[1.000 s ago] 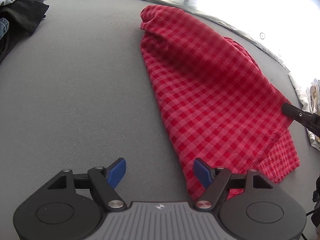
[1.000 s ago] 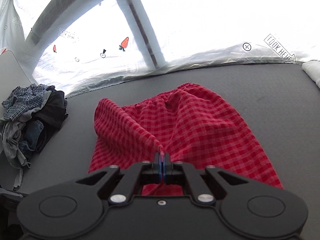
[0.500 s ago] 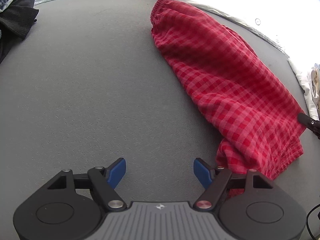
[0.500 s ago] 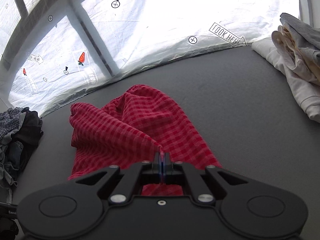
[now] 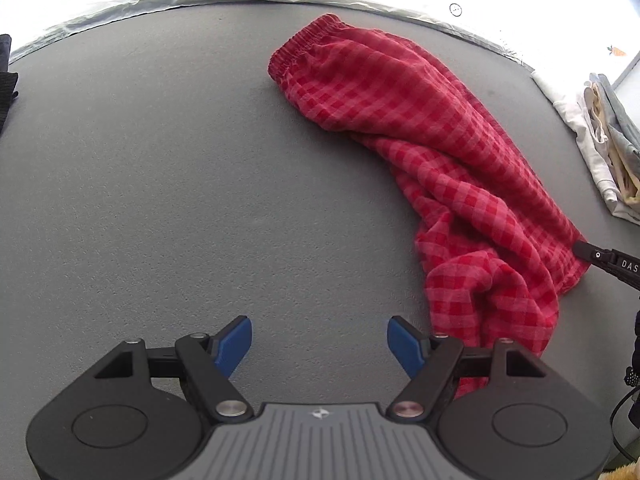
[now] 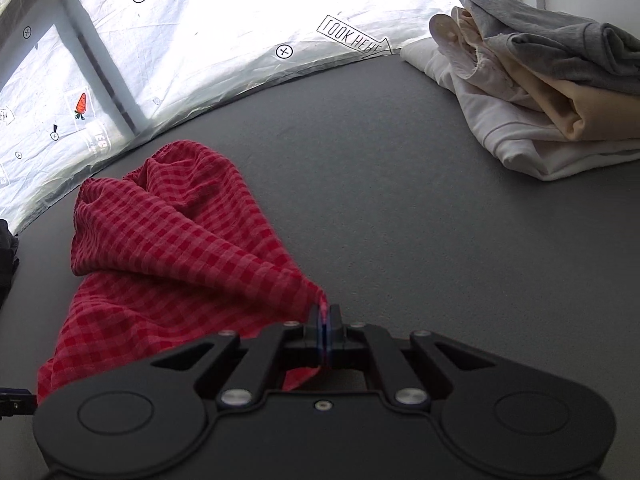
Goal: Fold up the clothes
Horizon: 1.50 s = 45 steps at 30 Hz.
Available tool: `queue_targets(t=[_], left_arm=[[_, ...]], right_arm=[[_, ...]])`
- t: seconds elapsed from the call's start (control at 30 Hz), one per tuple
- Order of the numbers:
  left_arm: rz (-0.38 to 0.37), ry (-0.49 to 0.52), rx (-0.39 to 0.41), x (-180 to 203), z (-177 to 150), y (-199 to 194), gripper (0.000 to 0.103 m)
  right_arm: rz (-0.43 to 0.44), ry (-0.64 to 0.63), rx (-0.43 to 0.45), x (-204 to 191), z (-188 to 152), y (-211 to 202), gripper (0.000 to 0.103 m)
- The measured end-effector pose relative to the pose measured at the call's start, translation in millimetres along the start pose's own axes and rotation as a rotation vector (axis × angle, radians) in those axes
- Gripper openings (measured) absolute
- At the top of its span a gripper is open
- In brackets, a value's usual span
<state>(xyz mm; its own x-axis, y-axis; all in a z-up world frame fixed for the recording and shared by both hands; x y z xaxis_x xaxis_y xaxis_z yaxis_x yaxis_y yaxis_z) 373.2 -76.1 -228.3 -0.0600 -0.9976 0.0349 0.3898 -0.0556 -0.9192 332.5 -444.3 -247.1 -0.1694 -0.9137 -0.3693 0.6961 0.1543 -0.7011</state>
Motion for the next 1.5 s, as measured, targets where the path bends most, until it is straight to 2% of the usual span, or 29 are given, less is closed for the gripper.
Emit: queue_targets(t=[0.23,0.4,0.57,0.77,0.93,1.0,1.03,1.07,1.17,1.27,1.37,1.43,1.5], left_arm=[[-0.024,0.11,0.054,19,15,-14,0.076],[-0.051,0.143,0.094,31,19,-22,0.078],[-0.047,0.201,0.093,47,21,-15,0.079],[0.018,0.238,0.099,61,28,6,0.079],[0.185,0.192,0.124,43,29,15,0.079],[0.222,0.128,0.121,23,25,11,0.066],[0.222,0.091,0.111,13,23,11,0.063],[0.216,0.053,0.099,4,20,10,0.054],[0.128,-0.046,0.068,-8,12,12,0.032],[0.082,-0.03,0.081,-1,11,9,0.009],[0.059,-0.019,0.087,4,8,6,0.004],[0.034,-0.053,0.077,2,5,6,0.004],[0.01,-0.093,0.064,0,2,7,0.005]], right_arm=[[0.016,0.081,0.009,8,-3,3,0.001],[0.008,0.055,0.014,4,-4,3,0.002],[0.019,0.055,0.014,5,-3,4,0.002],[0.031,0.056,0.016,7,-3,4,0.001],[0.029,0.058,0.016,6,-3,4,0.002],[0.022,0.051,0.013,4,-4,3,0.002],[0.02,0.049,0.011,3,-5,3,0.002],[0.02,0.051,0.01,2,-5,2,0.002],[0.023,0.058,0.012,0,-7,1,0.004],[0.01,0.027,0.017,-6,-7,2,0.012],[-0.022,-0.058,0.008,-15,-7,4,0.02],[-0.058,-0.131,-0.002,-21,-8,5,0.023],[-0.087,-0.186,-0.005,-25,-9,7,0.031]])
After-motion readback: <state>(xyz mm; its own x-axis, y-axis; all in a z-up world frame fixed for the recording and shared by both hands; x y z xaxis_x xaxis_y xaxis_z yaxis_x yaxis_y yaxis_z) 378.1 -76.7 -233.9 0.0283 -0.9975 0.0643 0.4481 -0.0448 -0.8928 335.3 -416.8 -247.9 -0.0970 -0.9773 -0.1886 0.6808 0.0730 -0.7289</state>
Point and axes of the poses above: each gripper's, at about its wrist camera, not at the fingertips, and y roughly the way its jaws point, x to its right, z to its top, the point moved 9 cm from there along y, roughly the way its jaws point, and after that the axes turned 6 degrees about z, right-handed, at the moved point
